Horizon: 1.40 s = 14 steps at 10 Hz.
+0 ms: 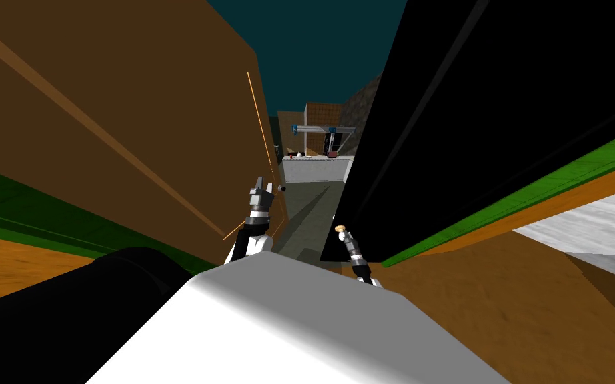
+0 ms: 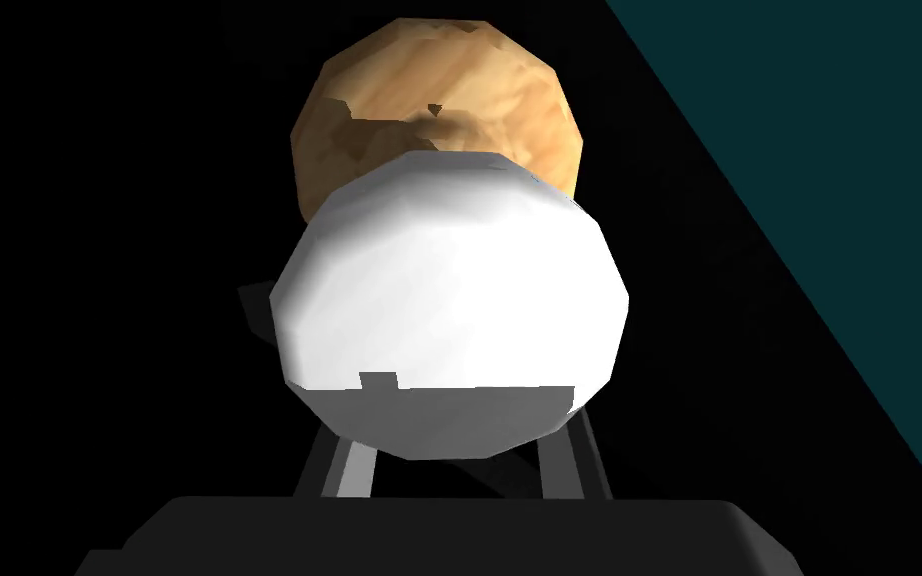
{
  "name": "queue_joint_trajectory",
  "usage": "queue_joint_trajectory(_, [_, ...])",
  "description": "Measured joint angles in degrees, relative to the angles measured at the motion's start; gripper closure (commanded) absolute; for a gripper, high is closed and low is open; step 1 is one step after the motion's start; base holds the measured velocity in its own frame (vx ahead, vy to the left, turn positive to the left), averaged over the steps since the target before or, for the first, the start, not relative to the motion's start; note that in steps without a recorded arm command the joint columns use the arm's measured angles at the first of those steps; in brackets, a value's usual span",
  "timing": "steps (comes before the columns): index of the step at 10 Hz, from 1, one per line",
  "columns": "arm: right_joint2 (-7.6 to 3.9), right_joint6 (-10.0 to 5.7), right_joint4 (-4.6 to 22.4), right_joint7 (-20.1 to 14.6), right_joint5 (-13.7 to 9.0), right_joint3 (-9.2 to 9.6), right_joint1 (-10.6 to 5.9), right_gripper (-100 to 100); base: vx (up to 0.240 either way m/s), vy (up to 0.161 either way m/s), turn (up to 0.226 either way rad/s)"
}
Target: Push the door open
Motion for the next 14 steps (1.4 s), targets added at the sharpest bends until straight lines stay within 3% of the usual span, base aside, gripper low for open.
queue_joint_trajectory(1, [0.01,0.04,-0.17,-1.58,-0.93,-0.16,-0.1,100,0.054,-0.003,0.083])
queue_joint_trajectory(2, [0.11,-0.13,0.39,-3.2,-2.21,-0.27,-0.34,-100,-0.01,-0.003,0.039])
queue_joint_trajectory(6, [-0.48,-0.08,1.29,0.5,-2.84,-0.32,-1.02,-100,-0.068,0.008,0.011])
queue_joint_trajectory(14, [-1.88,0.34,4.1,11.51,-4.43,0.05,-2.51,-100,-0.069,0.013,0.021])
